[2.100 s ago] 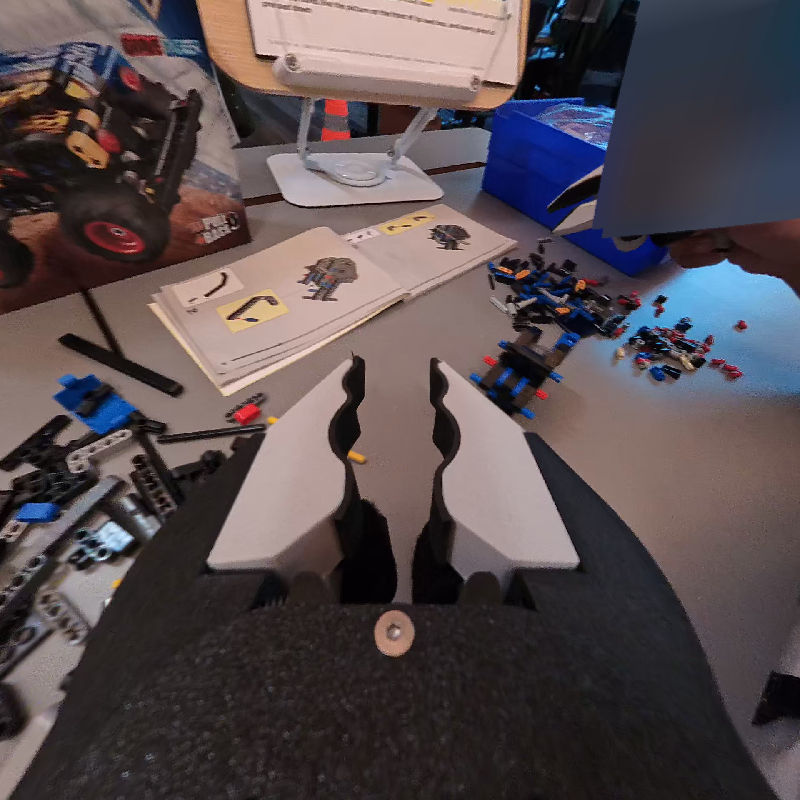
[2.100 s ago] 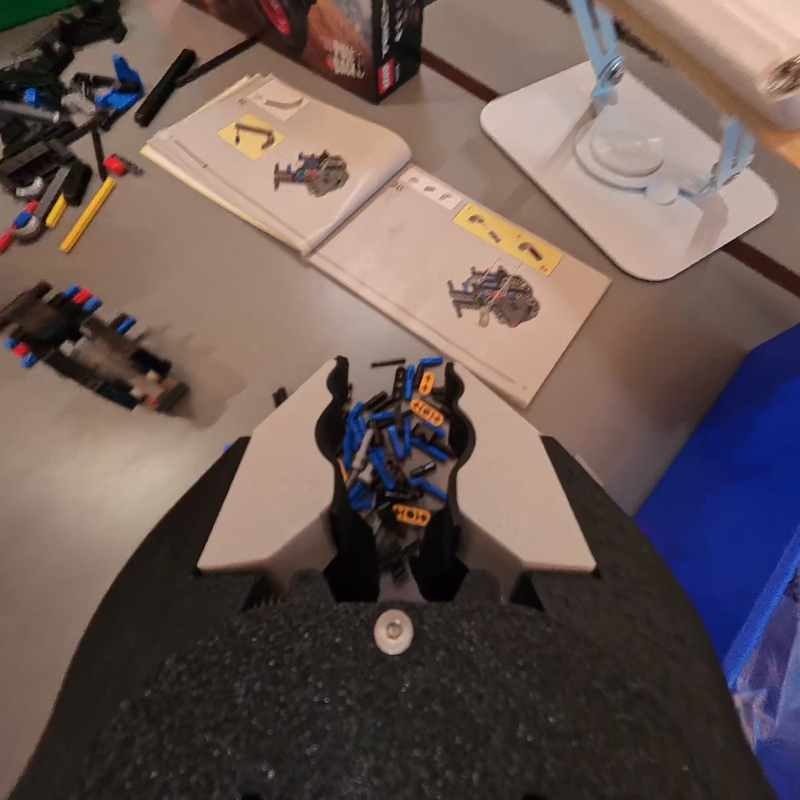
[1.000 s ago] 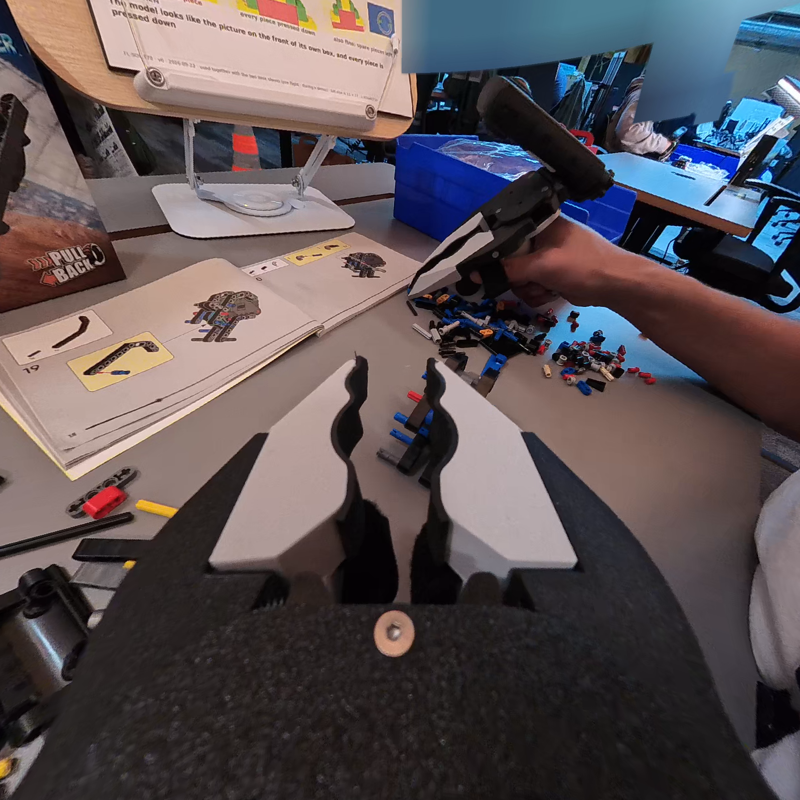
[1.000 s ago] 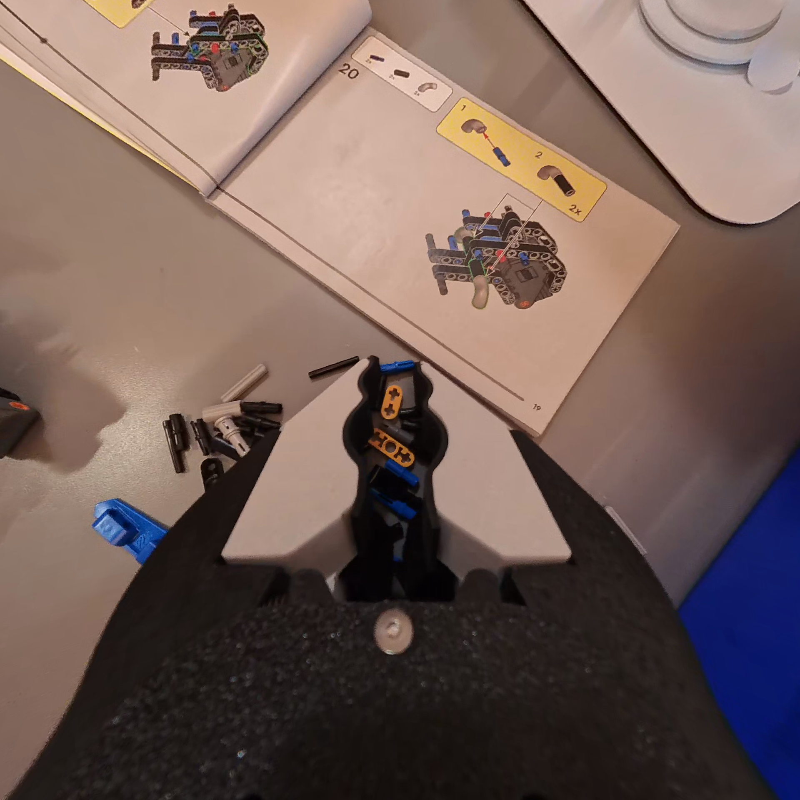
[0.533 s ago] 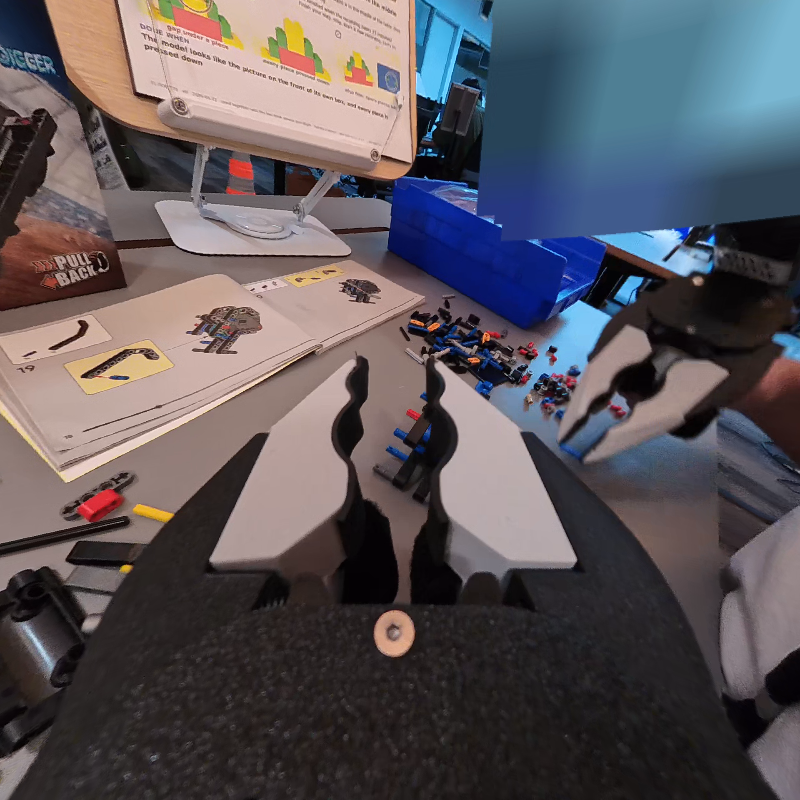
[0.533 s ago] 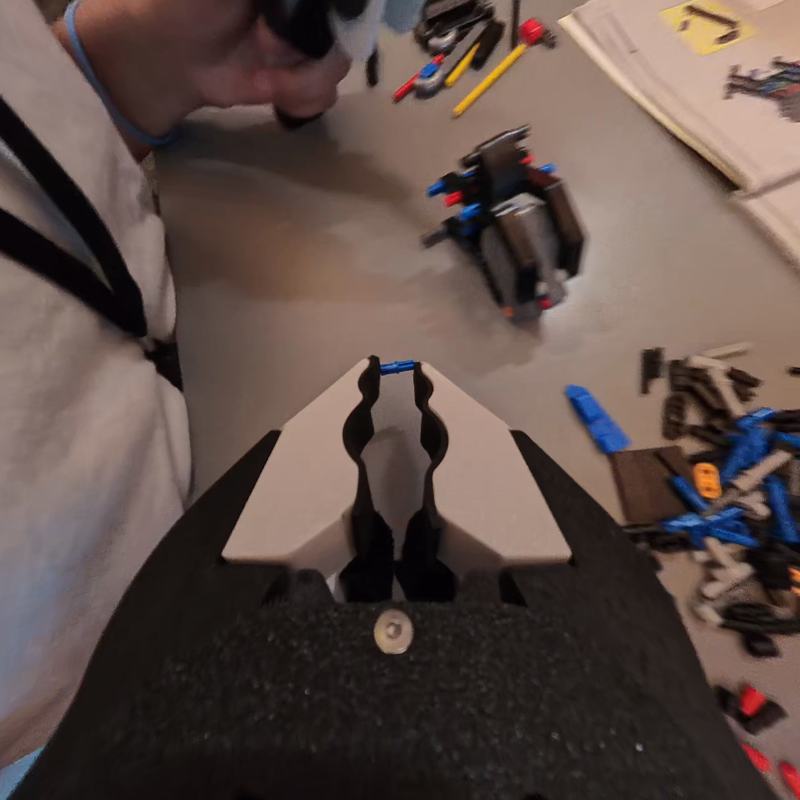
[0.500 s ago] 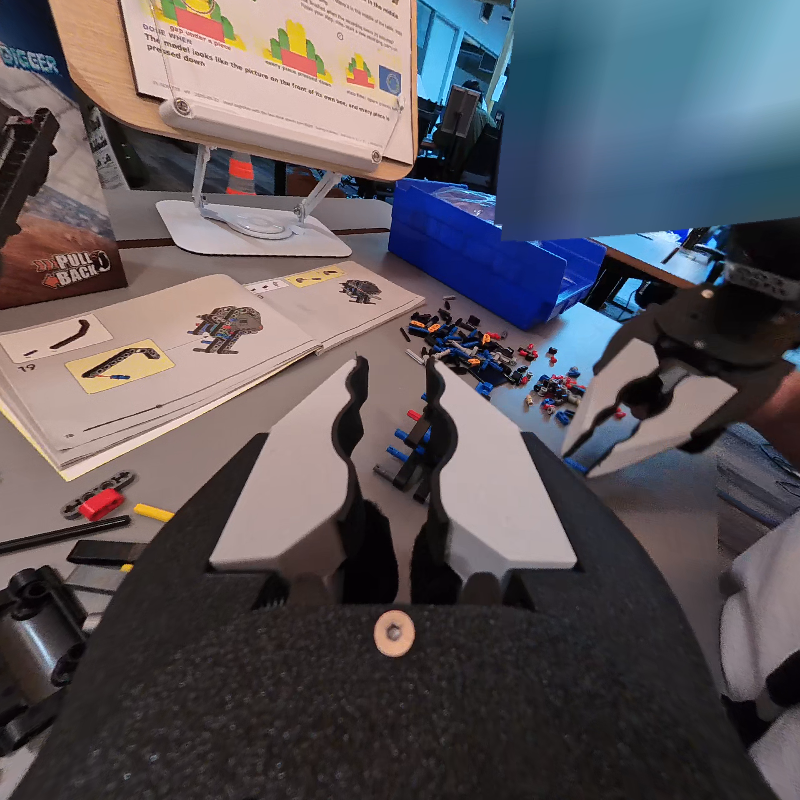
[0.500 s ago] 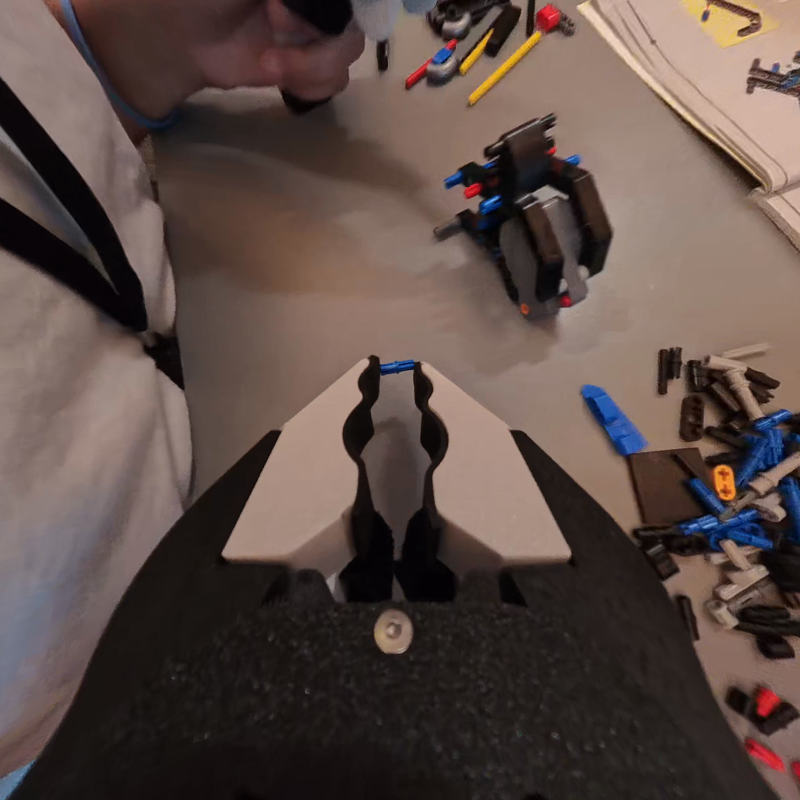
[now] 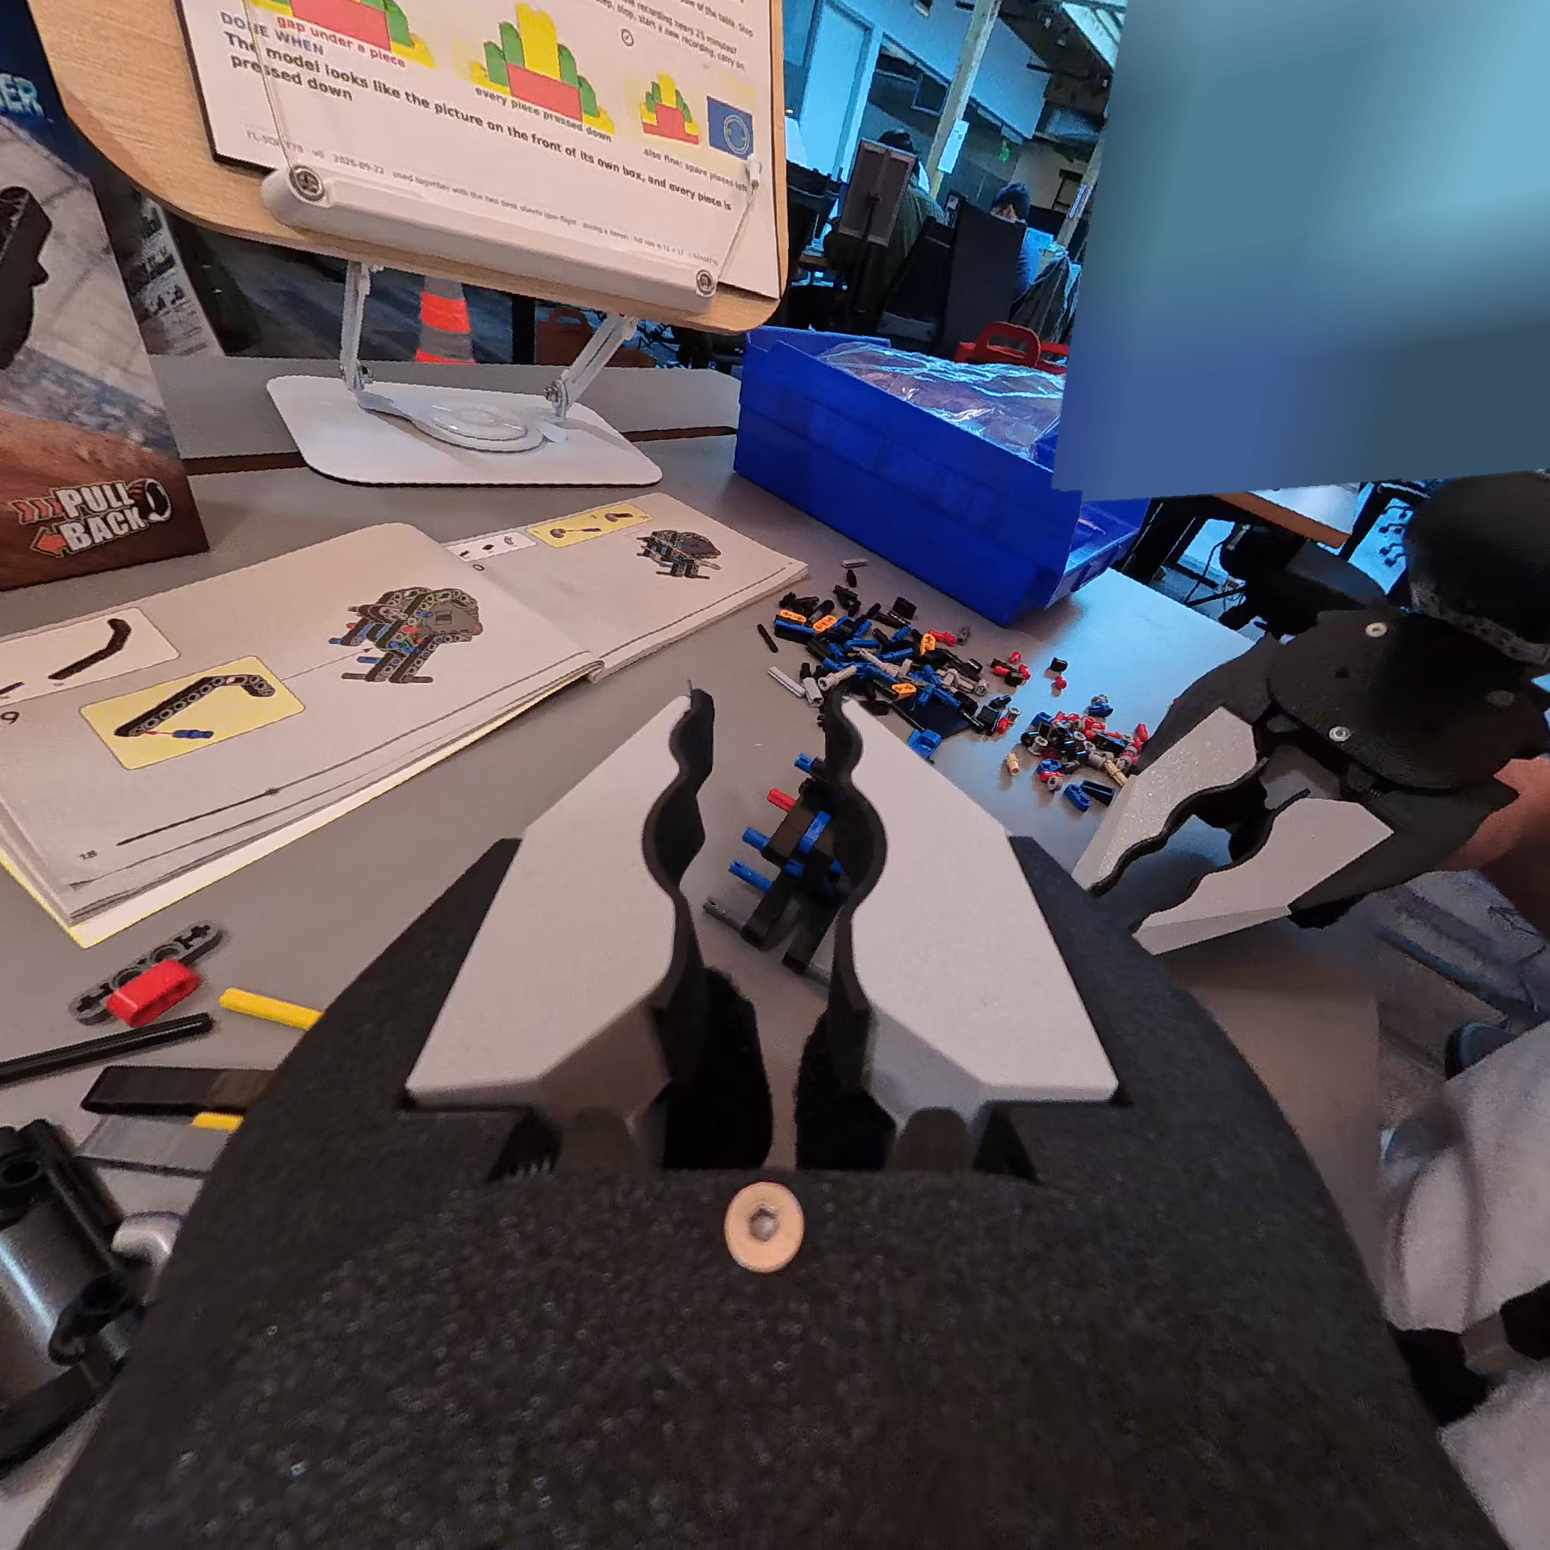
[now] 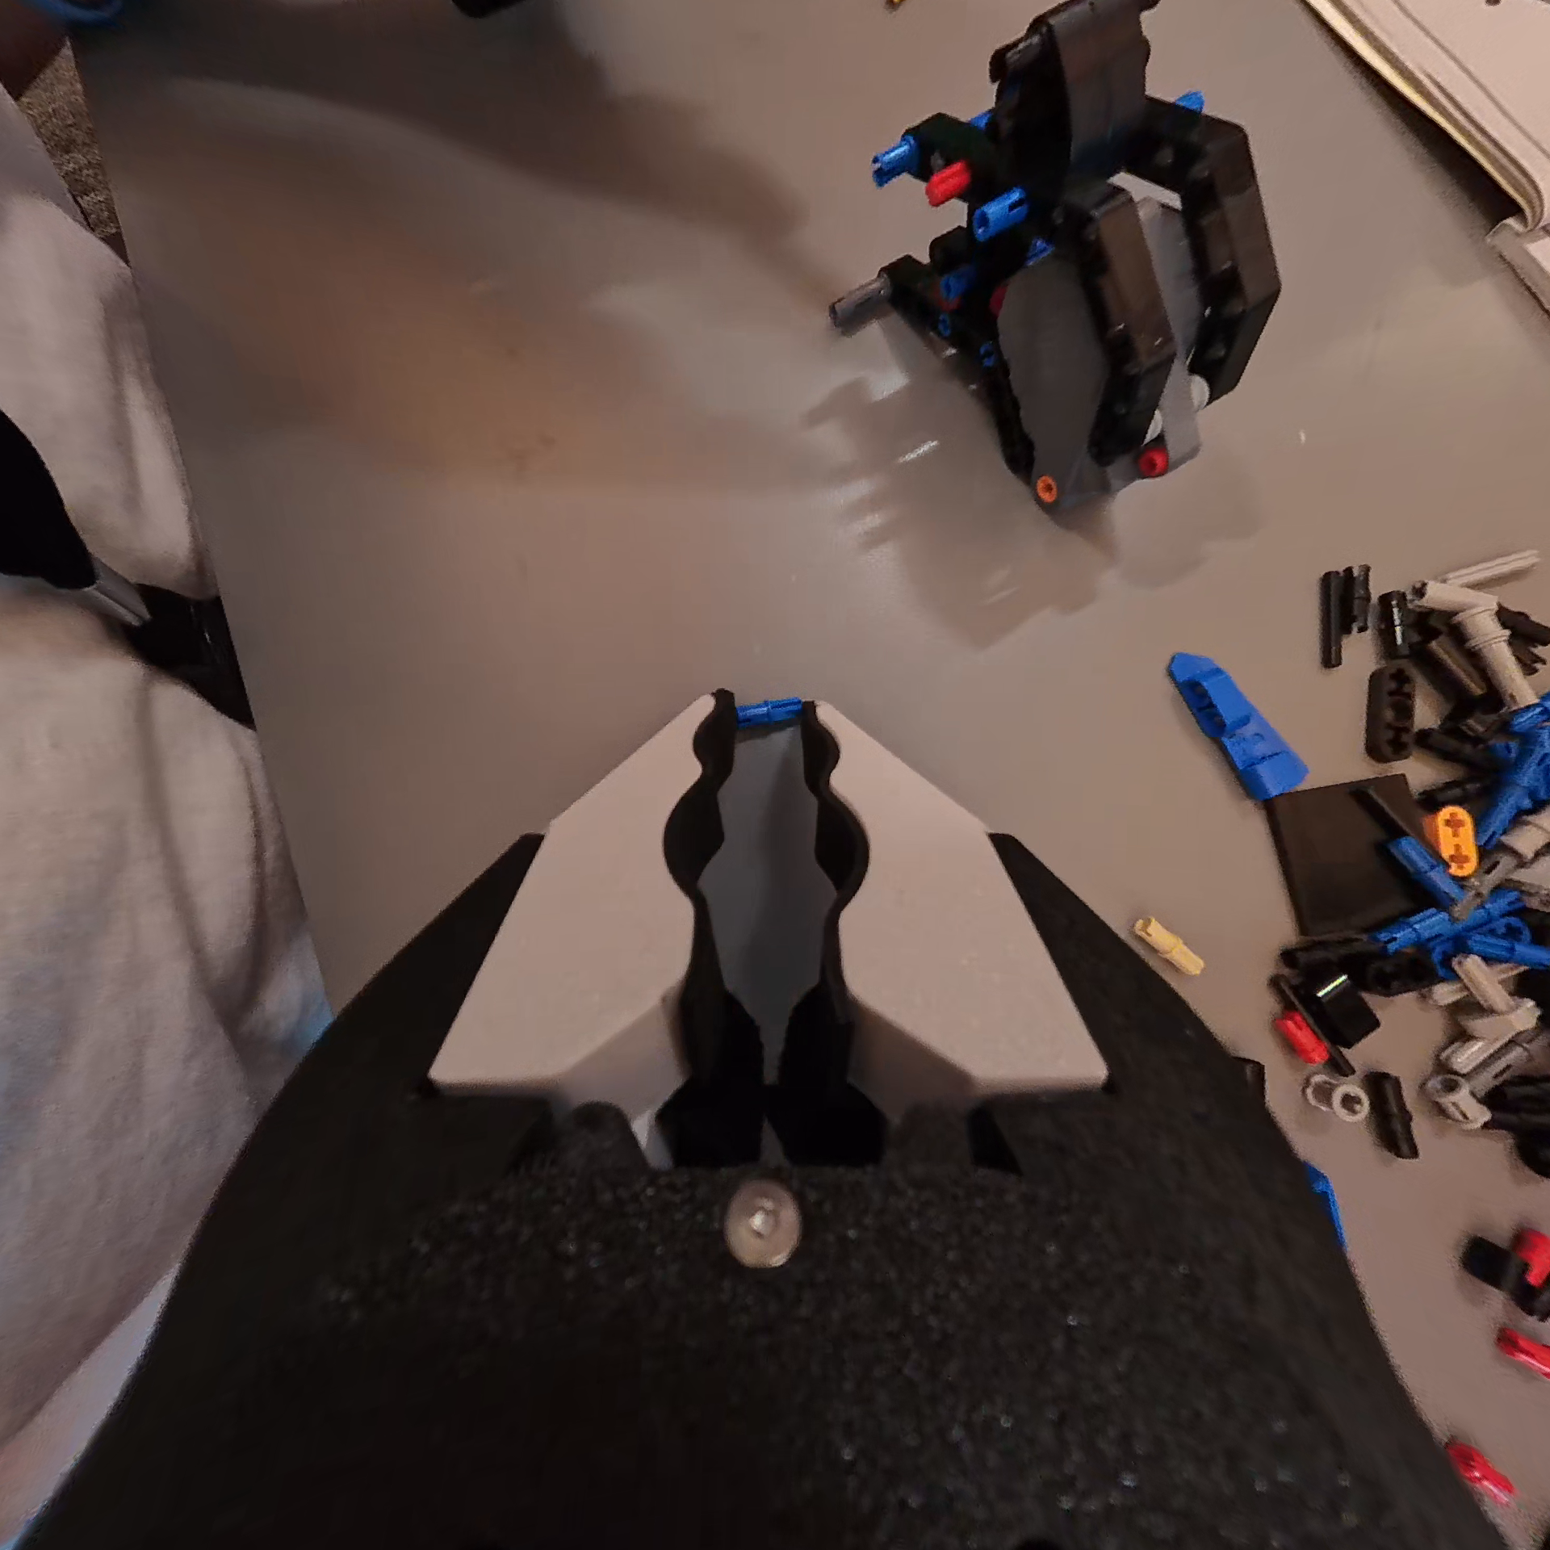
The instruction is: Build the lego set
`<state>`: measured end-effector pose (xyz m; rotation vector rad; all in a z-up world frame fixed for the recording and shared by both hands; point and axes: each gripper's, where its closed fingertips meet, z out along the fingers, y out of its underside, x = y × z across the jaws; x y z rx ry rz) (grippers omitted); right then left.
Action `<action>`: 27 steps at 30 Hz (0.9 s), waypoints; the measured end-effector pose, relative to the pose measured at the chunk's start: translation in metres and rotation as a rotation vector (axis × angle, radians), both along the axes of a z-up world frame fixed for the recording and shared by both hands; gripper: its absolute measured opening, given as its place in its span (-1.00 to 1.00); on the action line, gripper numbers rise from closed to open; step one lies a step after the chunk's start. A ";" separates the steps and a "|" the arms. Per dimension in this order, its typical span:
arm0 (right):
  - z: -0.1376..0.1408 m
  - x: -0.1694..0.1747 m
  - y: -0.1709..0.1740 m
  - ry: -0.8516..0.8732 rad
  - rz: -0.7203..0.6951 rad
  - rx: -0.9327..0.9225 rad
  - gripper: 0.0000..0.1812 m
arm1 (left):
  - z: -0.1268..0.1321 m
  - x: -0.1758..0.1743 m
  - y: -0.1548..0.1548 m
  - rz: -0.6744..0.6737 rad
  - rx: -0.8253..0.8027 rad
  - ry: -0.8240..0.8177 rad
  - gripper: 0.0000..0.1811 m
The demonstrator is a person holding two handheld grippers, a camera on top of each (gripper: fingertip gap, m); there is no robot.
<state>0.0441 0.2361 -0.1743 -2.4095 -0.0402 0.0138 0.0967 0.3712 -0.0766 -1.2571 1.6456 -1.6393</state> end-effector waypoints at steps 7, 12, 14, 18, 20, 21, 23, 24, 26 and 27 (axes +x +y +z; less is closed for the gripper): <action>0.007 0.000 -0.004 0.052 -0.049 0.046 -0.70 | -0.003 0.000 -0.007 -0.031 0.010 0.010 -0.73; 0.029 0.032 -0.031 0.044 -0.184 0.104 -0.67 | -0.003 -0.001 -0.007 -0.035 0.011 0.009 -0.73; 0.029 0.062 -0.057 -0.012 -0.308 0.067 -0.67 | -0.003 -0.001 -0.006 -0.032 0.015 0.007 -0.74; 0.024 0.102 -0.123 -0.099 -0.464 -0.029 -0.68 | -0.004 -0.001 -0.005 -0.027 0.031 0.005 -0.74; 0.029 0.111 -0.131 -0.058 -0.493 0.017 -0.69 | -0.003 -0.001 -0.005 -0.030 0.029 0.002 -0.74; 0.033 0.114 -0.126 -0.041 -0.493 0.051 -0.71 | -0.002 -0.001 -0.006 -0.033 0.027 0.000 -0.74; 0.035 0.122 -0.112 -0.046 -0.478 0.073 -0.73 | -0.001 -0.002 -0.007 -0.036 0.025 -0.002 -0.74; 0.032 0.125 -0.105 -0.057 -0.465 0.056 -0.73 | -0.002 -0.002 -0.008 -0.037 0.029 0.001 -0.74; 0.025 0.131 -0.093 -0.075 -0.443 0.037 -0.73 | -0.005 -0.002 -0.007 -0.033 0.044 0.006 -0.74; 0.023 0.133 -0.086 -0.072 -0.436 0.041 -0.73 | -0.006 -0.002 -0.007 -0.028 0.051 0.006 -0.74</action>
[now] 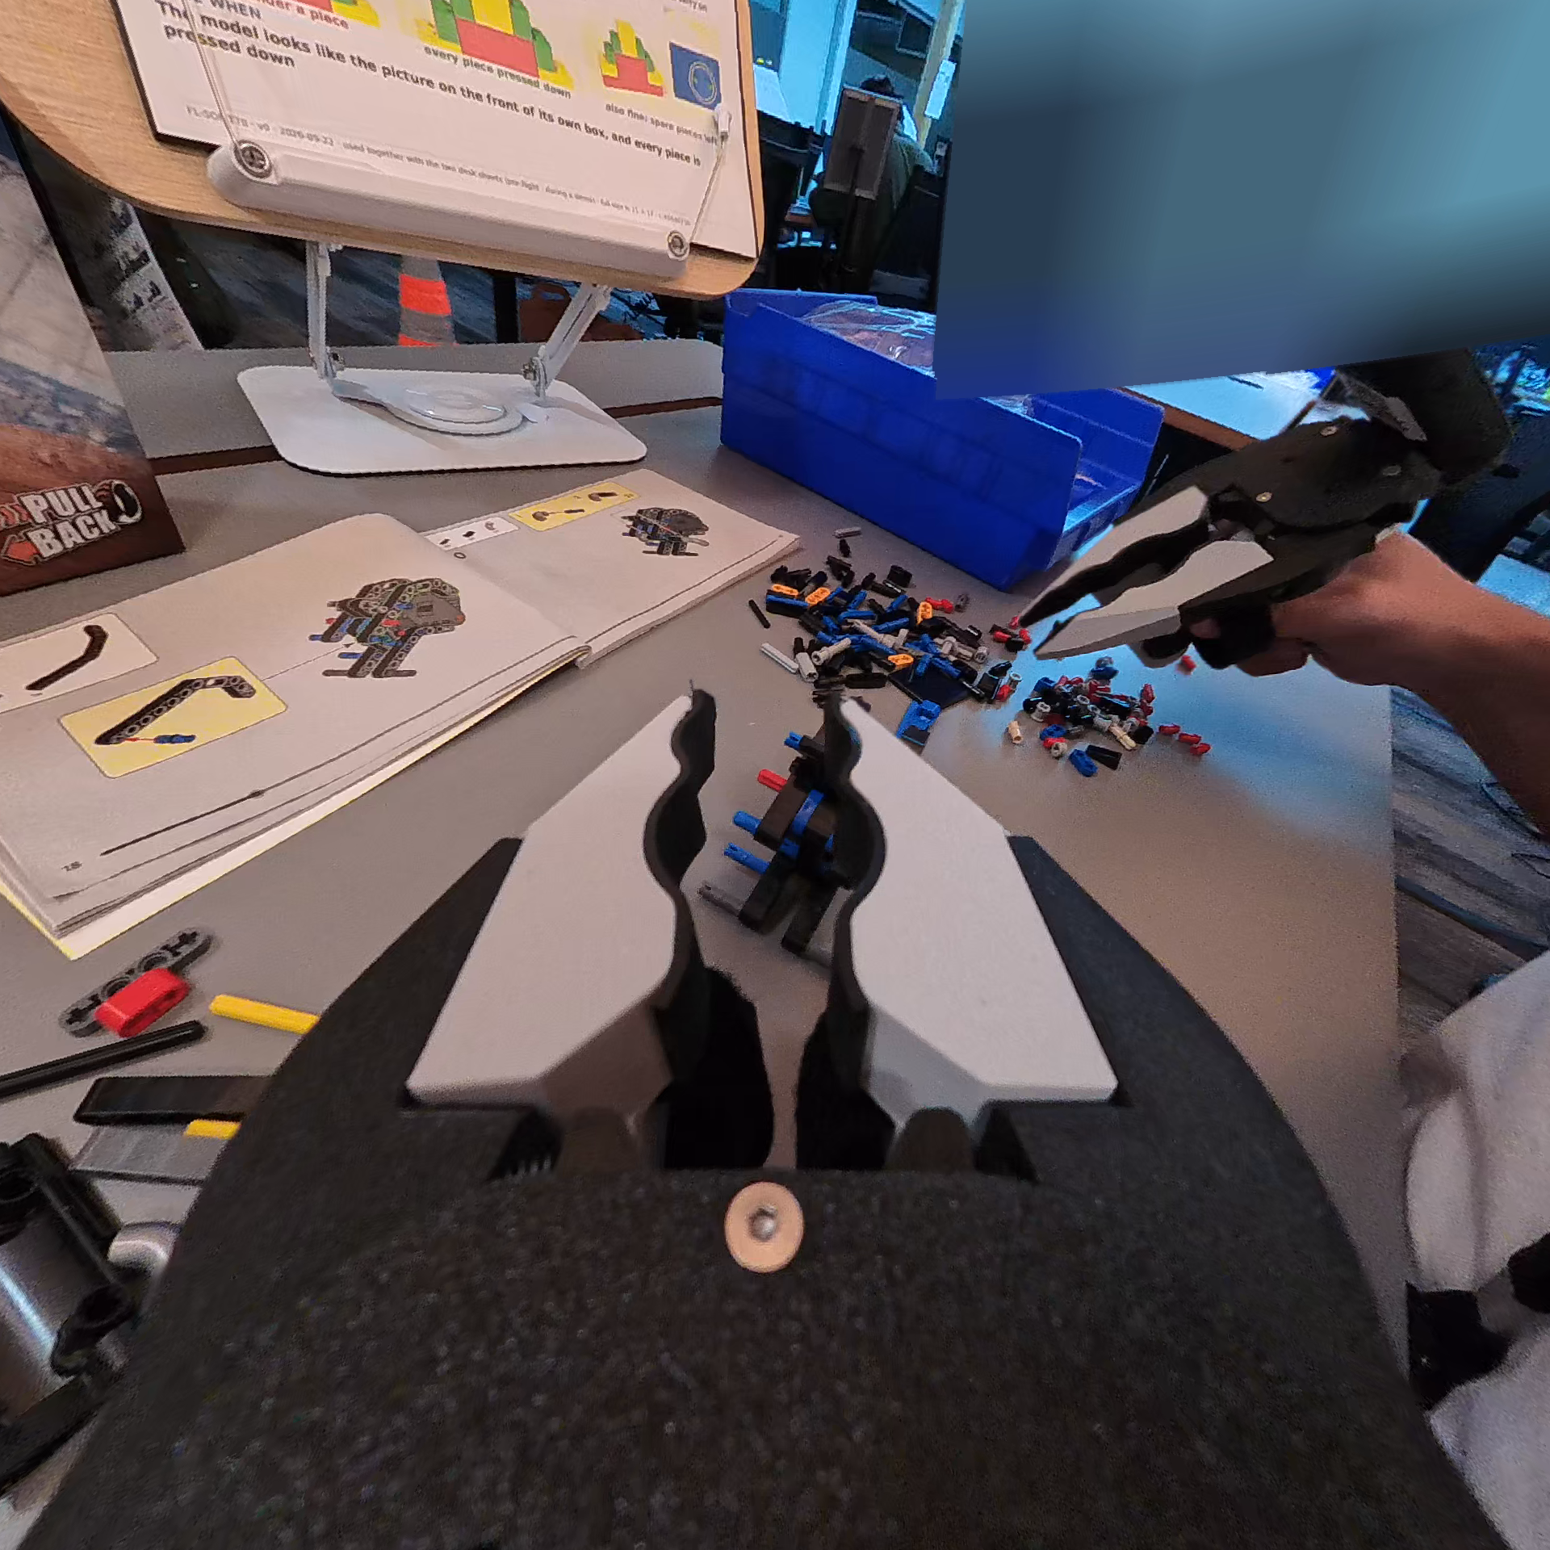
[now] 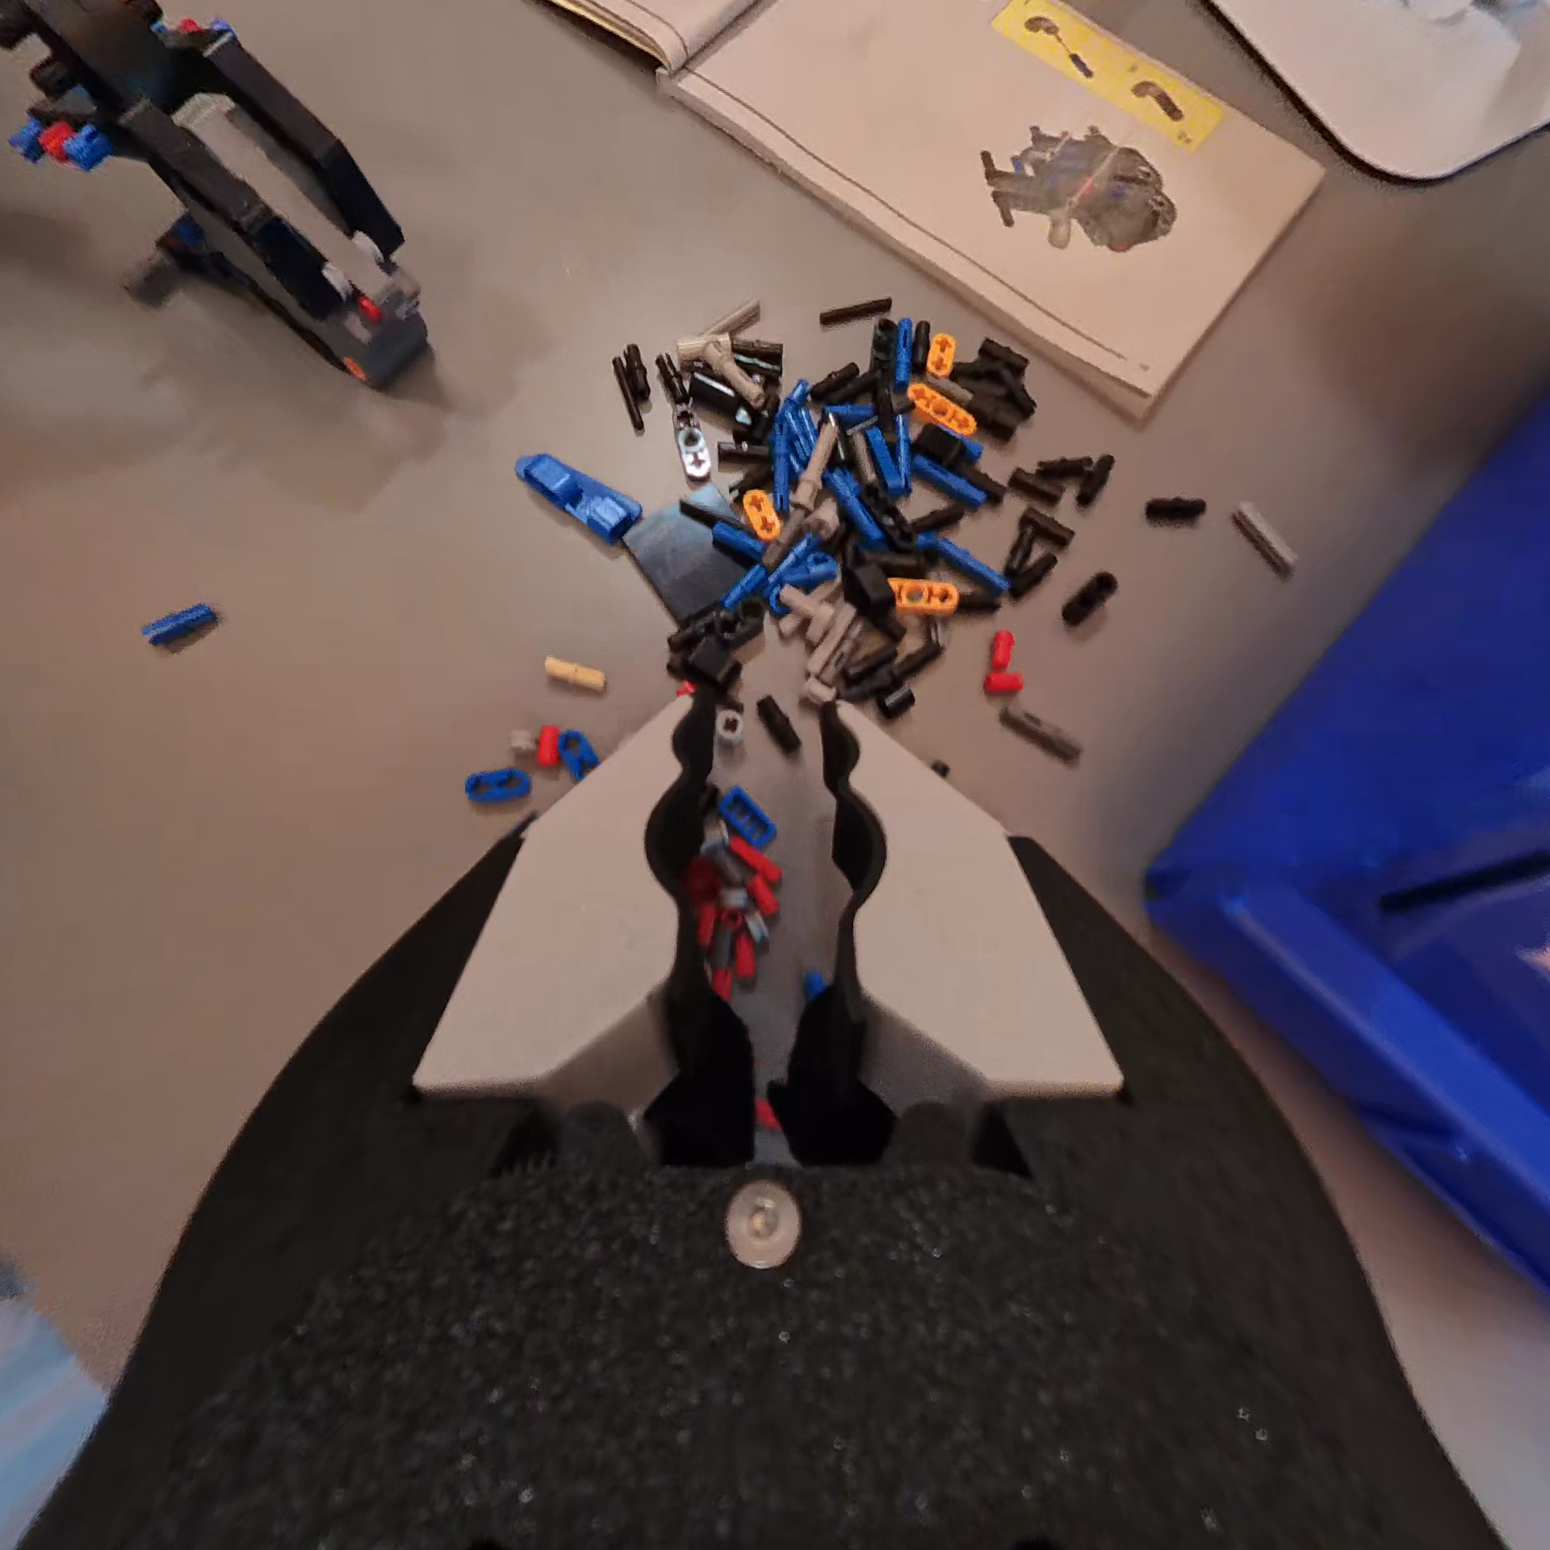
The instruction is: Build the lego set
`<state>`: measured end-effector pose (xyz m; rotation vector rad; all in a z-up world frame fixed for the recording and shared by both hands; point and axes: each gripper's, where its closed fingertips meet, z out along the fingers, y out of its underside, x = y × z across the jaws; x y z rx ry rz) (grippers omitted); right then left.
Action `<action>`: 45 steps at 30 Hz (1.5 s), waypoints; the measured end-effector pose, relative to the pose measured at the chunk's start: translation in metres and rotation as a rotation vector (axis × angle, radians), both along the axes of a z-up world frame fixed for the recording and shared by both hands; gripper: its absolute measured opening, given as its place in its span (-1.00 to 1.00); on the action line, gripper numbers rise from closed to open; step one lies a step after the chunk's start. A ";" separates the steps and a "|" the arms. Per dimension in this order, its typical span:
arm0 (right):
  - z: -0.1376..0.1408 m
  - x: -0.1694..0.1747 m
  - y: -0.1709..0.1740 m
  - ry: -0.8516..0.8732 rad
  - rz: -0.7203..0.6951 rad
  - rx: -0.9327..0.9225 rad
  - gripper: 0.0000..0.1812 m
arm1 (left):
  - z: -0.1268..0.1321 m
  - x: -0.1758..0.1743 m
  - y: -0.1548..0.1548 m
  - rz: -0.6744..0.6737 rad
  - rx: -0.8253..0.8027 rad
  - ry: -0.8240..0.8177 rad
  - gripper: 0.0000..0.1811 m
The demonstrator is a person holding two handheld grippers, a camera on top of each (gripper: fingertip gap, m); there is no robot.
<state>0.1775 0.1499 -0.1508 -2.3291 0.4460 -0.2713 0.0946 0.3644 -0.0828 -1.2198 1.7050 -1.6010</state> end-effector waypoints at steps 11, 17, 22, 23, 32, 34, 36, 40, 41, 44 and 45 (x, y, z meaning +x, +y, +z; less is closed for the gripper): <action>-0.016 0.005 0.041 0.044 0.057 0.002 -0.81 | -0.001 0.002 0.000 -0.004 0.010 0.003 -0.74; -0.019 0.008 0.041 0.008 0.049 -0.049 -0.96 | 0.000 0.001 -0.002 -0.018 -0.004 0.007 -0.74; -0.017 0.007 0.041 -0.010 0.051 -0.060 -0.97 | 0.001 0.001 -0.002 -0.019 -0.008 0.004 -0.74; -0.014 0.006 0.041 -0.010 0.049 -0.050 -0.98 | 0.001 0.000 -0.002 -0.020 -0.010 0.003 -0.74; 0.019 -0.035 0.062 -0.005 0.136 0.055 -0.98 | 0.001 0.000 -0.002 -0.021 -0.006 0.002 -0.74; 0.020 -0.050 0.070 0.012 0.163 0.075 -0.98 | 0.000 0.000 -0.001 -0.012 0.006 0.000 -0.75; 0.015 -0.065 0.077 0.044 0.186 0.077 -0.98 | 0.000 0.000 0.000 -0.003 0.014 -0.004 -0.75; -0.003 -0.094 0.090 0.116 0.230 0.077 -0.99 | 0.001 -0.001 -0.001 -0.008 -0.003 -0.005 -0.75; -0.009 -0.099 0.092 0.123 0.235 0.067 -0.99 | 0.001 -0.002 -0.002 -0.015 -0.009 -0.004 -0.75; -0.022 -0.107 0.095 0.127 0.244 0.034 -0.99 | 0.008 -0.005 -0.005 -0.050 -0.100 -0.002 -0.76; -0.024 -0.108 0.095 0.131 0.241 0.029 -0.99 | 0.008 -0.004 -0.003 -0.041 -0.104 -0.001 -0.76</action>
